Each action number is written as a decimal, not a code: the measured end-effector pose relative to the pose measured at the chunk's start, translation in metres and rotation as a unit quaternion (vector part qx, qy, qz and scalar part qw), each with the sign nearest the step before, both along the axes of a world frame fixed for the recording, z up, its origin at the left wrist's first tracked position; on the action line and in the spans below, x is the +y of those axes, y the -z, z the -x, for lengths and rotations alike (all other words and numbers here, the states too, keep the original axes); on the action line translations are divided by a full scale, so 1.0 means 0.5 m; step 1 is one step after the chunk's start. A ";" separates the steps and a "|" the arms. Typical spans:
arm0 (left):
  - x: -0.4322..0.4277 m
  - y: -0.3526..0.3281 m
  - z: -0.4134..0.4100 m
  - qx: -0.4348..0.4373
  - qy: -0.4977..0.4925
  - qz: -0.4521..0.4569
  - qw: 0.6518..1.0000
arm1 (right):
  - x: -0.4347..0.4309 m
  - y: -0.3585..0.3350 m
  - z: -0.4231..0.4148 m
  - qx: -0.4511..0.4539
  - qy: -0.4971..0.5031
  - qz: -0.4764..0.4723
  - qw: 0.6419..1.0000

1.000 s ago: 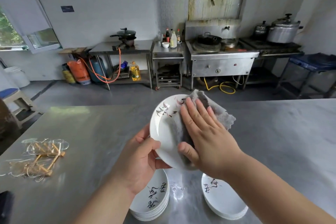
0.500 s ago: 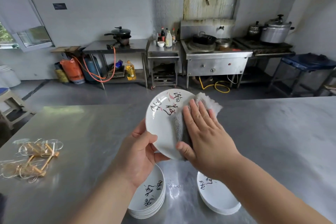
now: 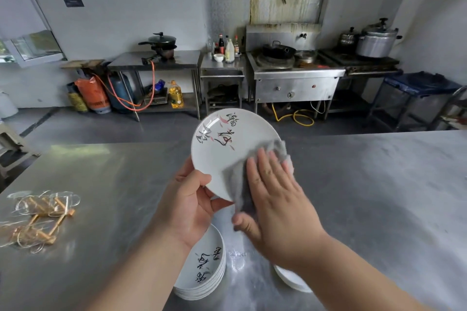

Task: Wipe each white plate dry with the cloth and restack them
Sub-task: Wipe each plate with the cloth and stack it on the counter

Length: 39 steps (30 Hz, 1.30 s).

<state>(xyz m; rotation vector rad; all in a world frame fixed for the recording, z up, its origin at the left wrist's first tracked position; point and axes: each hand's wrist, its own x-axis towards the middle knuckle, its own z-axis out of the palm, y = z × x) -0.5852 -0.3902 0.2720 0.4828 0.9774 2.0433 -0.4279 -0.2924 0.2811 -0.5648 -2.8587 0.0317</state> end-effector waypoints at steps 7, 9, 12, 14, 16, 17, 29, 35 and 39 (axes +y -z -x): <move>0.004 0.012 0.000 -0.026 -0.021 0.006 0.999 | 0.006 0.027 -0.010 -0.020 -0.031 0.022 0.999; -0.002 0.015 0.006 -0.004 -0.005 0.012 1.000 | 0.041 0.015 -0.011 -0.049 0.031 -0.006 0.998; 0.005 0.015 0.002 0.004 -0.001 0.007 1.000 | 0.032 0.022 -0.008 -0.036 0.032 0.019 0.999; 0.015 0.014 -0.006 0.000 -0.020 0.013 1.000 | -0.001 0.044 -0.008 -0.003 -0.045 0.061 0.997; 0.019 0.018 -0.009 -0.008 -0.027 0.007 1.000 | -0.015 0.063 -0.013 0.012 -0.111 0.086 0.990; 0.017 0.018 -0.009 -0.009 -0.022 0.007 1.000 | -0.006 0.062 -0.015 0.004 -0.124 0.083 0.989; 0.019 0.004 -0.022 0.058 0.087 0.079 0.991 | 0.055 0.007 0.012 0.032 -0.141 0.081 0.986; -0.002 0.020 -0.013 0.046 0.118 0.104 0.987 | 0.074 0.034 -0.022 -0.025 -0.098 0.034 0.994; 0.013 0.013 -0.042 0.074 0.148 0.124 0.978 | 0.080 0.005 0.010 0.013 -0.022 0.060 0.998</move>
